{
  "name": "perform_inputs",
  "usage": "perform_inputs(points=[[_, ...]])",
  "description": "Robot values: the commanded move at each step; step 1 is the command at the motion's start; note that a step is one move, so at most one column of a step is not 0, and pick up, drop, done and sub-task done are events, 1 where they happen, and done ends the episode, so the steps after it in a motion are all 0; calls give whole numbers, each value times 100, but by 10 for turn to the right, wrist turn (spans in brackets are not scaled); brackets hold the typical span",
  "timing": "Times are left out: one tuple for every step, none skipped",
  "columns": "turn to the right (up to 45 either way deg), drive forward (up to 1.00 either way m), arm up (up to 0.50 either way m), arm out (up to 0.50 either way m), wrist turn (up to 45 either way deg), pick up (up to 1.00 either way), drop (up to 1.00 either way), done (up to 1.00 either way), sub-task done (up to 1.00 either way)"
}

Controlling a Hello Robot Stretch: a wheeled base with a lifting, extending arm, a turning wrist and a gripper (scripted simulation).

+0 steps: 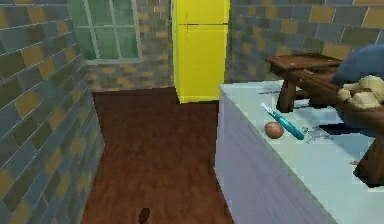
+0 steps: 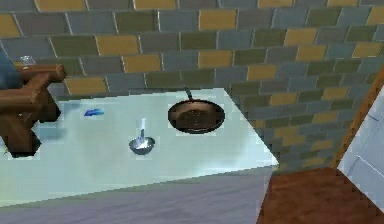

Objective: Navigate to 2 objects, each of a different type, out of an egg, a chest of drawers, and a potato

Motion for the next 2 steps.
perform_inputs(points=[[240,0,0,0,0,0,0,0,0],[0,0,0,0,0,0,0,100,0]])
